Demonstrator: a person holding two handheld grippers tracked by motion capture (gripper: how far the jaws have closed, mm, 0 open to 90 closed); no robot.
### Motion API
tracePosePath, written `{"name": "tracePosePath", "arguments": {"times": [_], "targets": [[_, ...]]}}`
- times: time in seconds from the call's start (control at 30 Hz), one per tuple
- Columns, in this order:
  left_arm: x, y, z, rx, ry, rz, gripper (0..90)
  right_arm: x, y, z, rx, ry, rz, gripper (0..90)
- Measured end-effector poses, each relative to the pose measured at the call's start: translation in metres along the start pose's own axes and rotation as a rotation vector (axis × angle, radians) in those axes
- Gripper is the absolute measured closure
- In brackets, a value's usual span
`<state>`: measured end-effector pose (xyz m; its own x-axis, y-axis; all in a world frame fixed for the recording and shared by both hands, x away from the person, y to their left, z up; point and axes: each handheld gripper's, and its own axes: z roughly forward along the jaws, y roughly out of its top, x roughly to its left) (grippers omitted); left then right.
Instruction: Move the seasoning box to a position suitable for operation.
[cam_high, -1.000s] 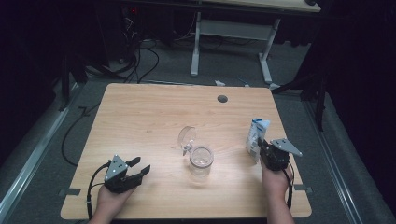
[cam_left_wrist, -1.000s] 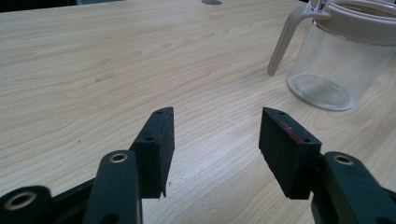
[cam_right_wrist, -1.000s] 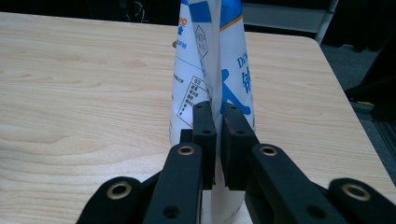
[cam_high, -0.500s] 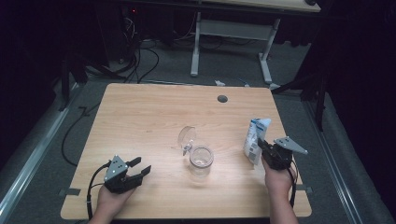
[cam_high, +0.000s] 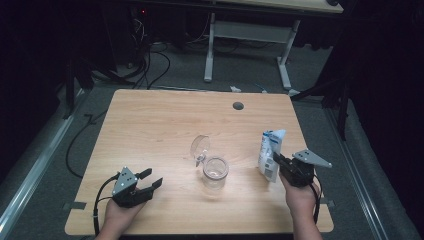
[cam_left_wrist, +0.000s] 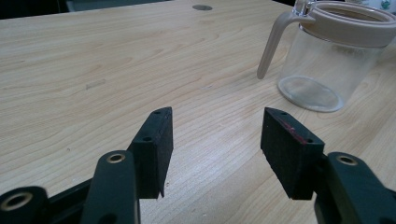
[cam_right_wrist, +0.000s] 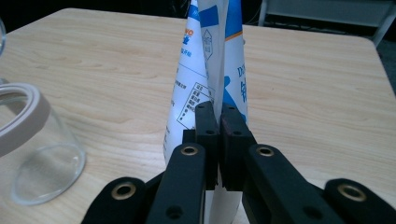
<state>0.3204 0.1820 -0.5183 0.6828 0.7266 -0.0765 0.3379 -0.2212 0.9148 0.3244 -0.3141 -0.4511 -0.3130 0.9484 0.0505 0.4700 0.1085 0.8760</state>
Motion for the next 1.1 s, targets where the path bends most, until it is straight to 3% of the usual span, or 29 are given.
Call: {"name": "tracePosePath", "arguments": {"times": [0.27,0.83,1.1], "targets": [[-0.001,-0.001,0.001,0.004,-0.003,0.003,44.1,0.009,-0.001,-0.005,0.041,0.038,-0.041,88.2],[-0.004,0.000,0.001,-0.003,-0.030,0.014,42.6,0.018,0.010,-0.011,0.119,0.104,-0.079,88.2],[-0.010,0.001,0.003,0.011,-0.047,0.058,40.7,0.020,0.012,-0.010,0.163,0.122,-0.089,88.3]]}}
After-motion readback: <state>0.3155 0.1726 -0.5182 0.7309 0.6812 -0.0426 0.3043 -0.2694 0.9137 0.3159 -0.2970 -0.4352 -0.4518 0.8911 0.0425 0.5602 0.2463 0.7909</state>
